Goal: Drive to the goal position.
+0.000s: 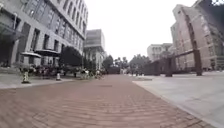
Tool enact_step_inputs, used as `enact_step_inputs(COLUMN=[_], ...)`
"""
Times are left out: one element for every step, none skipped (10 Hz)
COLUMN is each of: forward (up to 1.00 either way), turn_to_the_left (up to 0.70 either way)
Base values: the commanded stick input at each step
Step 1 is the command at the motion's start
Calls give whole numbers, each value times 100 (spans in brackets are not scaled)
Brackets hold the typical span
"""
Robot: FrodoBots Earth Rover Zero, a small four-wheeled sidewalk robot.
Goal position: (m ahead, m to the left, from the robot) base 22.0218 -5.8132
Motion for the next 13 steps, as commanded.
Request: enact_step_inputs(forward=[45,45,45,45,45,45,45,45,45,45,45,45,45], turn_to_the_left=[27,19,0,0,0,0,0,0,0,0,0,0,22])
